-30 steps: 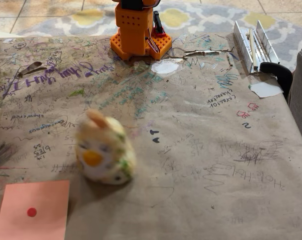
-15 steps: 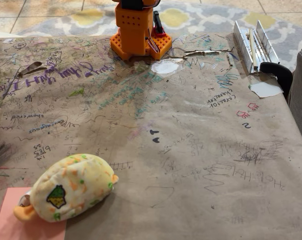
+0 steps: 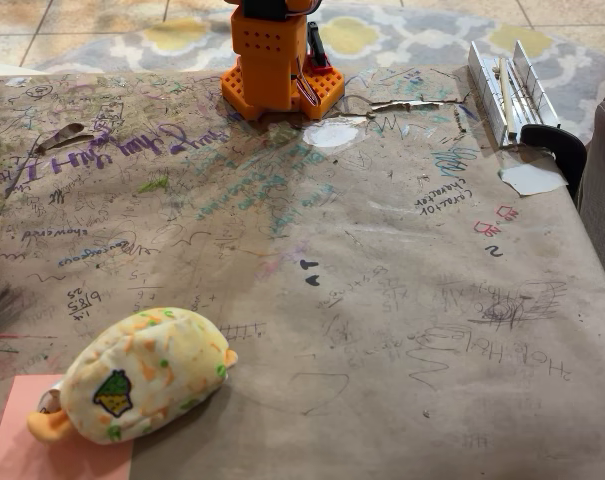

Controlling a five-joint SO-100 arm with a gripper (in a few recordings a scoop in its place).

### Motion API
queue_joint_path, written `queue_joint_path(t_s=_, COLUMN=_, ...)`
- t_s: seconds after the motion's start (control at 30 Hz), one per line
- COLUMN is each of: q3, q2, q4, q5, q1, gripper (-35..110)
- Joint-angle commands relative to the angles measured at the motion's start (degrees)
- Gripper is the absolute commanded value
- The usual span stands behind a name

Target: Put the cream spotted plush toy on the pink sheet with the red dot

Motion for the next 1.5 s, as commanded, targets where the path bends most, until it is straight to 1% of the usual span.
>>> queue_joint_path(t_s=0.0, q3=-1.0, q2=0.8, q4=2.1, q5=30.5, q1=-0.3, gripper=0)
queue_joint_path(t_s=0.07, q3=-1.0, q2=0.8, q4=10.0, q5=44.8, q1=-0.3, gripper=0)
queue_joint_path(t_s=0.17, q3=-1.0, q2=0.8, q4=23.6, q5=60.5, q1=-0.9, gripper=0)
queue_joint_path(t_s=0.27, q3=-0.9, q2=0.8, q4=32.1, q5=71.7, q1=-1.9, gripper=0)
queue_joint_path(t_s=0.4, q3=-0.9, q2=0.9, q4=42.6, q5=80.2, q1=-4.3, gripper=0)
queue_joint_path(t_s=0.47, q3=-0.9, q2=0.9, q4=48.4, q5=81.9, q1=-5.5, gripper=0)
queue_joint_path(t_s=0.87, q3=-0.9, q2=1.0, q4=48.8, q5=83.2, q1=-2.7, gripper=0)
queue_joint_path(t_s=1.47, q3=-0.9, q2=1.0, q4=48.8, q5=81.3, q1=-4.8, gripper=0)
